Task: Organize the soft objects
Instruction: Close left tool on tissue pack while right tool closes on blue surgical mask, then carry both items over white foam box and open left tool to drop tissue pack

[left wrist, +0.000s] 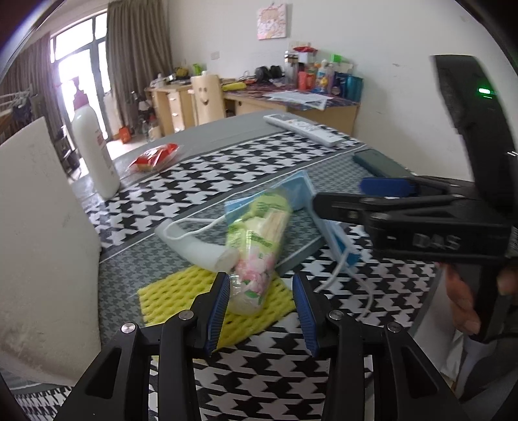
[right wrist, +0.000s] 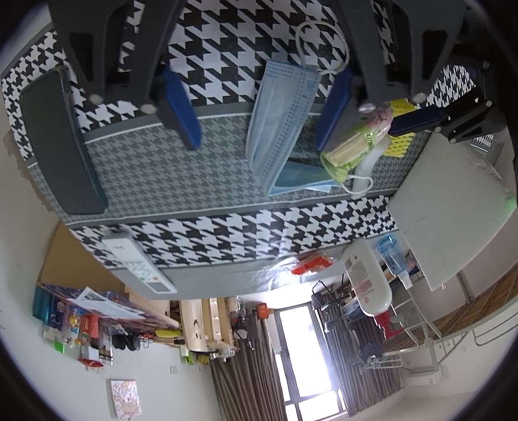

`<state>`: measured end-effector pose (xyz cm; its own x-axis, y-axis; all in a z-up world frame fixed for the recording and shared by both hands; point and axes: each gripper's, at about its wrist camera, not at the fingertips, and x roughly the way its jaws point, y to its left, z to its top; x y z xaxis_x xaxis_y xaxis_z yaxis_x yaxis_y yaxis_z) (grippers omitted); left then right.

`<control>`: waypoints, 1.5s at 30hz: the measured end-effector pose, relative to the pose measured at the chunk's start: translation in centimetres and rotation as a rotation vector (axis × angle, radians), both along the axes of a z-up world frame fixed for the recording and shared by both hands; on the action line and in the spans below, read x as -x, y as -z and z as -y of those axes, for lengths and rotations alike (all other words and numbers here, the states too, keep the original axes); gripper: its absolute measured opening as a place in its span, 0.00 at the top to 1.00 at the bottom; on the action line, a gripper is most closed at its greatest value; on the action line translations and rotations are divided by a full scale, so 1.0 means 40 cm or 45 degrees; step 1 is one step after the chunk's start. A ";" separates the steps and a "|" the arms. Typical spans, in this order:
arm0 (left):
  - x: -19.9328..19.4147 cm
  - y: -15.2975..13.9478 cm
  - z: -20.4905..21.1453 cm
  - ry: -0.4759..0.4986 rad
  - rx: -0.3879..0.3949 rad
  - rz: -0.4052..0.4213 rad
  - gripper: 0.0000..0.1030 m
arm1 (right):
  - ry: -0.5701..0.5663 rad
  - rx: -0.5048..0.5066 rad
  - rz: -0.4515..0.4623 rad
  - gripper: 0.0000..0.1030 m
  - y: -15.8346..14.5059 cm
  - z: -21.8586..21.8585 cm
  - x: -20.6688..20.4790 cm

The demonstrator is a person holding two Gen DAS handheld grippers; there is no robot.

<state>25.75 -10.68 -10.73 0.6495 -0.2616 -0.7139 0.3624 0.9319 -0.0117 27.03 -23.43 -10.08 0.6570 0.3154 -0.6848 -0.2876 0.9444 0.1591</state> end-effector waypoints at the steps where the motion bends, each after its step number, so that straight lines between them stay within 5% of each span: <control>1: -0.002 0.003 0.002 0.000 -0.001 -0.001 0.59 | 0.001 0.005 -0.012 0.36 0.005 -0.002 -0.005; 6: -0.016 0.006 0.003 -0.026 0.006 -0.007 0.59 | 0.010 0.012 -0.077 0.54 0.031 0.001 -0.028; 11: -0.028 0.008 0.006 -0.035 0.015 -0.008 0.60 | 0.016 0.023 -0.111 0.59 0.051 -0.002 -0.037; 15: -0.035 0.010 0.008 -0.044 0.028 -0.001 0.61 | 0.038 0.046 -0.104 0.86 0.051 0.004 -0.036; 20: -0.034 0.006 -0.002 -0.054 0.050 0.001 0.84 | 0.056 0.016 -0.101 0.89 0.045 0.023 -0.026; 45: 0.115 -0.140 -0.051 -0.077 0.126 0.227 0.85 | 0.077 -0.066 0.068 0.89 -0.078 0.053 0.063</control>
<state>21.17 -8.66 -5.14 0.7800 -0.2816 -0.5588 0.3105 0.9495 -0.0451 24.52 -25.56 -6.97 0.7110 0.3081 -0.6321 -0.2394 0.9513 0.1944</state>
